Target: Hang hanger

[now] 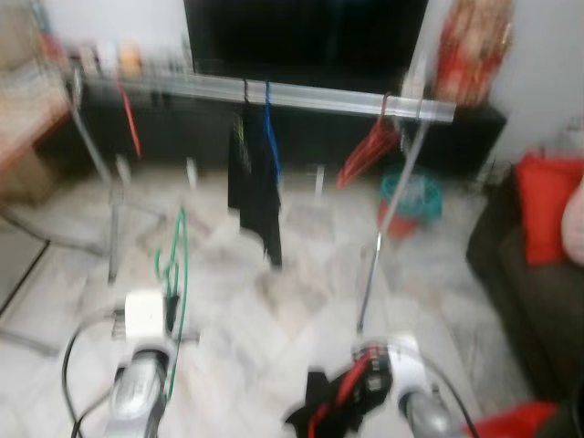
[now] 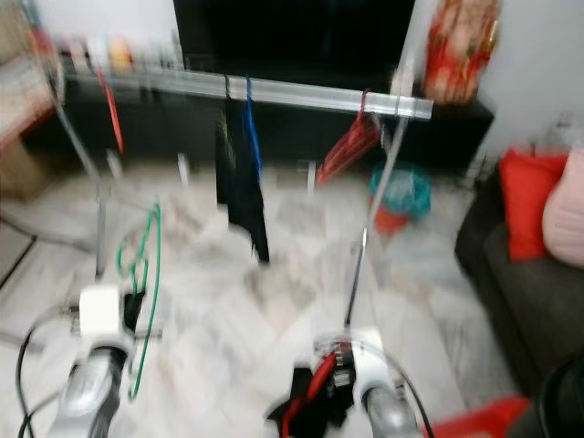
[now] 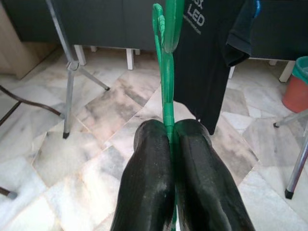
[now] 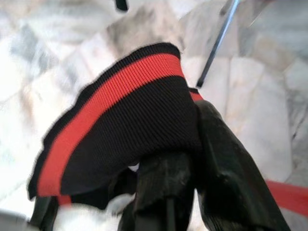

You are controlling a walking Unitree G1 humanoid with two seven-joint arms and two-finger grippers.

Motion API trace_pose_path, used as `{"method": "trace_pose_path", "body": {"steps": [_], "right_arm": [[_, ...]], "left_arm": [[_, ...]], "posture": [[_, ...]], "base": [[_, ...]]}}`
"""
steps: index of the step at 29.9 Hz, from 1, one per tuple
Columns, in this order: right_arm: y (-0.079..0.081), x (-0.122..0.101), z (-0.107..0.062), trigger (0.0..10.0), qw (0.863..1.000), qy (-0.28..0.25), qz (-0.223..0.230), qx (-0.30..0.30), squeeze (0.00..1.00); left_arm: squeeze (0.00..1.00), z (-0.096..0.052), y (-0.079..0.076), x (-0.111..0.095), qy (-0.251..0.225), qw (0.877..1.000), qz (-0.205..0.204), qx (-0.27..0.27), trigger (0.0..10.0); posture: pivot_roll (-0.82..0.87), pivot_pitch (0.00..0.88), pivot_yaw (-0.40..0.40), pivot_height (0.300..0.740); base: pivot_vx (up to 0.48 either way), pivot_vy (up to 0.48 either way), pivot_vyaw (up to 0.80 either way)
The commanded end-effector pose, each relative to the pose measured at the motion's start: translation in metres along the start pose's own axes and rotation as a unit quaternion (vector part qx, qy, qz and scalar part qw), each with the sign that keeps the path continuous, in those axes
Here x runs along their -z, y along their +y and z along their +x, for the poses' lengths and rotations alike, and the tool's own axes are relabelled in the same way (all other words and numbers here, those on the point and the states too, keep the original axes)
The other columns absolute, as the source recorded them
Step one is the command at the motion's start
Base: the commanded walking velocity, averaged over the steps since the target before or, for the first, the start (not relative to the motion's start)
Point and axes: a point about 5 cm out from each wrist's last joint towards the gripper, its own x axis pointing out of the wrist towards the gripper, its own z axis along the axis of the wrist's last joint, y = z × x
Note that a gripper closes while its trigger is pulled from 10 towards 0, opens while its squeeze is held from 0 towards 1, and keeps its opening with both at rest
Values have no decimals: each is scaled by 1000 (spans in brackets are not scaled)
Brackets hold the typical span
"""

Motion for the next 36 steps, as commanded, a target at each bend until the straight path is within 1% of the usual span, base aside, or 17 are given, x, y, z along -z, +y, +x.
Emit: {"method": "trace_pose_path", "body": {"steps": [1, 3, 6, 8, 13, 19, 21, 24, 27, 36], "right_arm": [[-7, -24, 4, 10000, 999, -47, 0, 8, 0], [-8, -33, 6, 10000, 998, -63, -4, 9, 0], [-11, -50, 8, 10000, 995, -97, 5, 17, 0], [-11, -53, 8, 10000, 994, -105, 13, 19, 0], [-12, -60, 9, 10000, 993, -115, 12, 30, 0], [-11, -71, 11, 10000, 991, -133, 16, 31, 0], [-10, -84, 12, 10000, 988, -153, 12, 30, 0], [-10, -87, 12, 10000, 987, -155, 8, 31, 0], [-10, -96, 13, 10000, 985, -167, 5, 31, 0], [-11, -103, 13, 10000, 984, -177, 8, 34, 0]], "left_arm": [[0, 4, -4, -3, -3, 1000, 1, 8, 10000], [0, 5, -3, -5, -6, 1000, 0, 8, 10000], [0, 6, -2, -7, -8, 1000, 0, 10, 10000], [0, 6, -2, -7, -8, 1000, 0, 10, 10000], [0, 6, -2, -9, -8, 1000, -6, 8, 10000], [0, 4, 0, -8, -7, 1000, -5, 6, 10000], [0, 4, 0, -8, -7, 1000, -3, 7, 10000], [0, 4, 1, -9, -7, 1000, -3, 7, 10000], [0, 4, 1, -10, -8, 1000, -2, 8, 10000], [0, 5, 0, -12, -12, 1000, 0, 11, 10000]], "posture": [[16, 0, -54, 740], [8, 0, -49, 740], [-1, 0, -43, 740], [-1, 0, -44, 740], [-1, 0, -44, 740], [-7, 0, -40, 740], [-7, 0, -40, 740], [-10, 0, -38, 740], [-10, 0, -37, 740], [-7, 0, -35, 740]], "base": [[0, 0, 0], [0, 0, 0], [0, 0, 0], [0, 0, 0], [0, 0, 0], [0, 273, 0], [0, 277, 0], [0, 277, 0], [0, 276, 0], [0, 277, 0]]}}
